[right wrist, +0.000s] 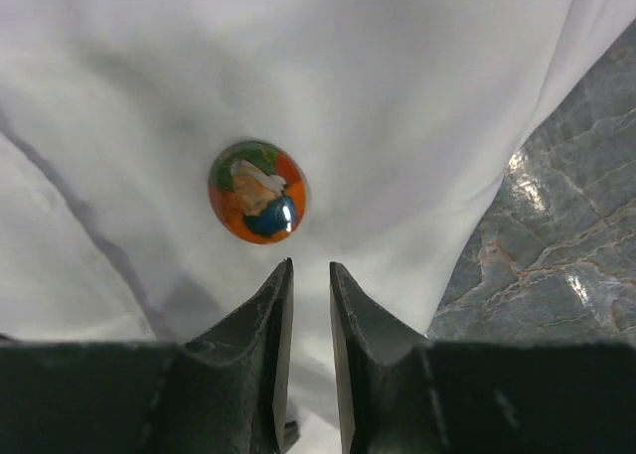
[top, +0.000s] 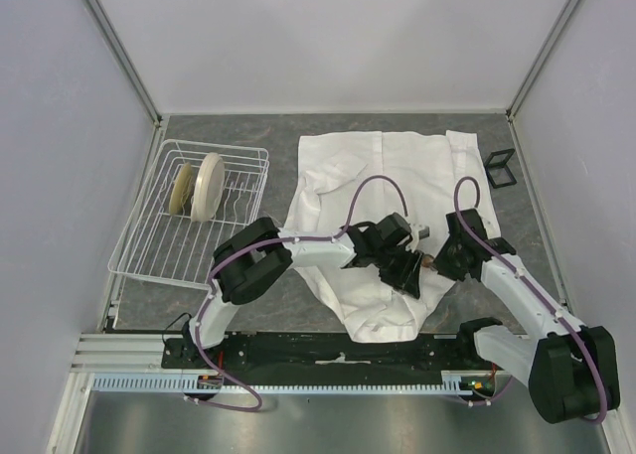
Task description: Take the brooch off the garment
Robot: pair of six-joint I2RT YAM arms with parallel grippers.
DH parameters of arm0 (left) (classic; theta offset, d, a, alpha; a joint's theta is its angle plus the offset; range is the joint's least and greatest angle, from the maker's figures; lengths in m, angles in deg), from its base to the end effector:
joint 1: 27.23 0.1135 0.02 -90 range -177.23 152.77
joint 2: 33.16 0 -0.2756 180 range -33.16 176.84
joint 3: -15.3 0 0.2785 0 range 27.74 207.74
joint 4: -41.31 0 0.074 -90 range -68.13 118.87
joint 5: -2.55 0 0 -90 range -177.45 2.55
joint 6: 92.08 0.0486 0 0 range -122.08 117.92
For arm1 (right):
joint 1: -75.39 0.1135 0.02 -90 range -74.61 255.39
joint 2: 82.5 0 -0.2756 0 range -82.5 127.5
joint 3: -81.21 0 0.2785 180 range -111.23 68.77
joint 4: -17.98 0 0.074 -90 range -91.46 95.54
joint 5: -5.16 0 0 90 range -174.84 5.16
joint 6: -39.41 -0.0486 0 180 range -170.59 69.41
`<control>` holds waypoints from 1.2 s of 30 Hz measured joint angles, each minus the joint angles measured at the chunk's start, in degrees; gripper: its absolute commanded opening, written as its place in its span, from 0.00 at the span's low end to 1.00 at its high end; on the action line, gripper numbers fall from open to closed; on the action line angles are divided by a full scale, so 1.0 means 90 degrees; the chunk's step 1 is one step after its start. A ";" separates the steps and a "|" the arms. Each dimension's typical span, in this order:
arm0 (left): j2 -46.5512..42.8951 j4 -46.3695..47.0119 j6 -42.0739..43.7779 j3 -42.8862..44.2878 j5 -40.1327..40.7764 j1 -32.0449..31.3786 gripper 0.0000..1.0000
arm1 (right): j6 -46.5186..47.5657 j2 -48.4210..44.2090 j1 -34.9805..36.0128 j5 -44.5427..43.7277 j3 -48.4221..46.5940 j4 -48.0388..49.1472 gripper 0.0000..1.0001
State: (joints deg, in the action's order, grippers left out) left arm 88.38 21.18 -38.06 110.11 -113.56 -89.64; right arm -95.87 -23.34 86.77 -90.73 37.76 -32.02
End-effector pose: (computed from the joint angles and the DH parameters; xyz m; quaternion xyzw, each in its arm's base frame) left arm 0.2095 -0.4471 0.1373 0.2879 0.8630 -0.4084 0.0750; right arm 0.1942 0.0340 0.1632 0.2950 0.9308 0.0555 0.2088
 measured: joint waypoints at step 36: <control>-0.0364 -0.0221 -0.0206 0.0670 0.0408 0.0454 0.44 | 0.1008 0.0454 -0.1542 0.1870 0.0529 0.1360 0.37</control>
State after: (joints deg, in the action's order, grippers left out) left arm 85.10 19.20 -39.92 116.14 -109.89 -85.55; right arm -86.80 -19.26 72.89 -73.90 42.53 -19.78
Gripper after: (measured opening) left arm 0.439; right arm 0.374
